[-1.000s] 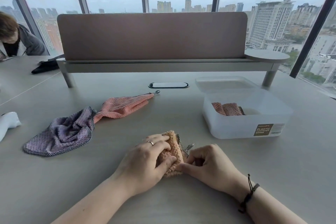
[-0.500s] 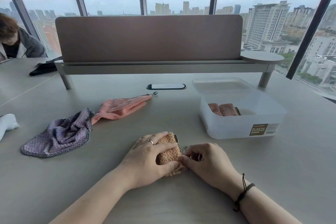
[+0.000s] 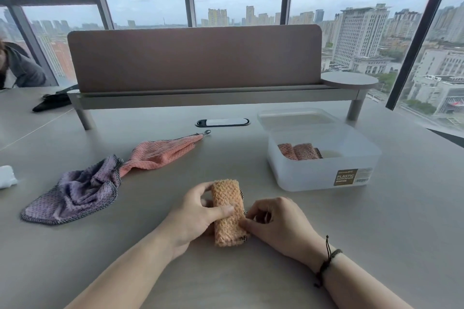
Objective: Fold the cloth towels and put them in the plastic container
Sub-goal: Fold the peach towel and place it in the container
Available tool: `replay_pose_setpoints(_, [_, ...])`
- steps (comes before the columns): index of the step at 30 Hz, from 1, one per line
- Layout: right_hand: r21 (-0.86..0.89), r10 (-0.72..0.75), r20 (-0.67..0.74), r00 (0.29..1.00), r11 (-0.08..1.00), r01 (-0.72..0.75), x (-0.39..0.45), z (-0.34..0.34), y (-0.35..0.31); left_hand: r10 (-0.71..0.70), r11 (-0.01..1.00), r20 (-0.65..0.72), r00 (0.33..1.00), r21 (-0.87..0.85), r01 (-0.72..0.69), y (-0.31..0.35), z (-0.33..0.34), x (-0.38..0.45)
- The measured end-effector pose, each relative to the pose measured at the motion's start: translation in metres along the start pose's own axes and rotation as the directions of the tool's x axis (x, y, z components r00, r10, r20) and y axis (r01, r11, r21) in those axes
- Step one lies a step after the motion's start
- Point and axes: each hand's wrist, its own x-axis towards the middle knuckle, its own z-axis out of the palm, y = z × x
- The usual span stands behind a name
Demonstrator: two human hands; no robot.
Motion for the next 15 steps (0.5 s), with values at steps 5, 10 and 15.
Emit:
replay_pose_setpoints(5, [0.394,0.03,-0.038,0.999,0.919,-0.013,0.001,-0.003,0.001,0.002,0.982,0.104,0.995,-0.19,0.018,0.01,0.0,-0.008])
replay_pose_setpoints(10, [0.737,0.065,0.053,0.996,0.67,-0.083,-0.007,-0.013,0.0,0.054,0.976,0.219,0.974,-0.217,-0.006,0.013,0.014,-0.006])
replay_pose_setpoints(15, [0.788,0.15,0.11,0.983,0.589,-0.178,-0.016,-0.029,0.007,0.107,0.976,0.262,0.959,-0.214,-0.05,0.015,0.033,0.004])
